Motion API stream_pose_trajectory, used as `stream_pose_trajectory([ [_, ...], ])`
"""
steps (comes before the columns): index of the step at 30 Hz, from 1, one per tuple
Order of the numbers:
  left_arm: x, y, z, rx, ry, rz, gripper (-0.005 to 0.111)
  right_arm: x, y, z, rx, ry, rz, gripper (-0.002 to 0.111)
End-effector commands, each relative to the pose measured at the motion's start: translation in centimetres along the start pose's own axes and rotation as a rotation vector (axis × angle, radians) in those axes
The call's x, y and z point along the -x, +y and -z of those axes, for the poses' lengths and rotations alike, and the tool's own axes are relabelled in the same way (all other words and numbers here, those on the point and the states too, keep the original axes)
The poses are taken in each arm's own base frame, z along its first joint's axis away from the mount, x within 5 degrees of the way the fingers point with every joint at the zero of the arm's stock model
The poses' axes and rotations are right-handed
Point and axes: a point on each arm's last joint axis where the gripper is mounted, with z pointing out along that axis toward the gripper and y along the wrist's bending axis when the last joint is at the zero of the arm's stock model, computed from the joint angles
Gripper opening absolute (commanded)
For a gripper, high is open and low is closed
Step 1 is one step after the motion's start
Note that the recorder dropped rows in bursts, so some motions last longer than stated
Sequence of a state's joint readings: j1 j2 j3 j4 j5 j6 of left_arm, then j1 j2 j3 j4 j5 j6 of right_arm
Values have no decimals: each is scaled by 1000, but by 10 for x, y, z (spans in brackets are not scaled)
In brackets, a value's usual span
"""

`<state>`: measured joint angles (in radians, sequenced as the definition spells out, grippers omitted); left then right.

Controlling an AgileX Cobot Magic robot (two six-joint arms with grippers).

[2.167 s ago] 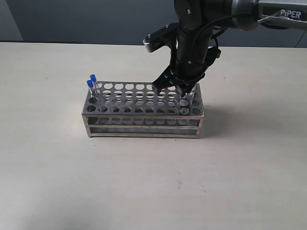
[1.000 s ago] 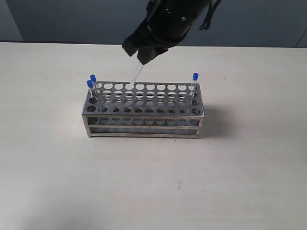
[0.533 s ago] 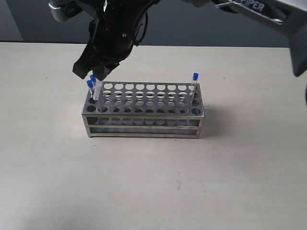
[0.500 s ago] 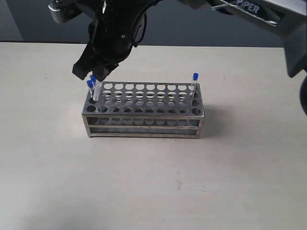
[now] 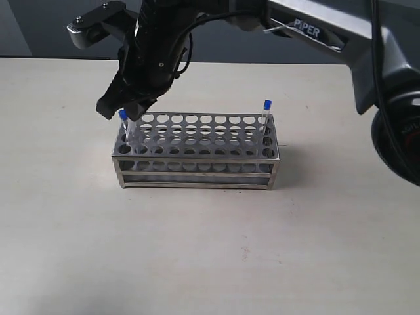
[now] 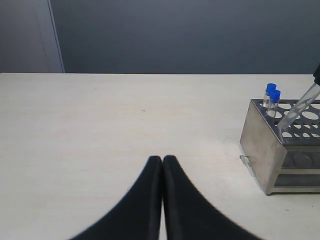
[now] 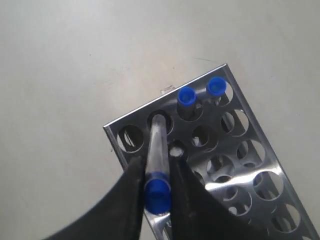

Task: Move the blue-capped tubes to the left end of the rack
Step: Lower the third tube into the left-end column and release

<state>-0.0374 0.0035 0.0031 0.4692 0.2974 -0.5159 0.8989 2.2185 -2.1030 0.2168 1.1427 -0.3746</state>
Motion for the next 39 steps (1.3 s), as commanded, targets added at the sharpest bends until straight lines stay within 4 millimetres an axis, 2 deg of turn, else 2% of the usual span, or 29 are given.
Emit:
stream_pose_trajectory([
  [1, 2, -1, 1, -10, -12, 1, 1, 7, 0, -6, 18, -68, -24, -1],
  [14, 2, -1, 1, -10, -12, 1, 1, 6, 0, -36, 86, -76, -31, -1],
  [20, 2, -1, 1, -10, -12, 1, 1, -2, 1, -60, 141, -27, -45, -1],
  [26, 2, -1, 1, -10, -12, 1, 1, -4, 1, -64, 143, -10, -44, -1],
  [28, 2, -1, 1, -10, -12, 1, 1, -5, 1, -64, 151, 5, -43, 4],
  [33, 2, -1, 1, -9, -10, 1, 1, -7, 3, -61, 165, 33, -41, 40],
  [34, 2, -1, 1, -9, -10, 1, 1, -7, 3, -60, 165, 37, -45, 43],
  [39, 2, -1, 1, -9, -10, 1, 1, -4, 5, -39, 147, 29, -53, 40],
])
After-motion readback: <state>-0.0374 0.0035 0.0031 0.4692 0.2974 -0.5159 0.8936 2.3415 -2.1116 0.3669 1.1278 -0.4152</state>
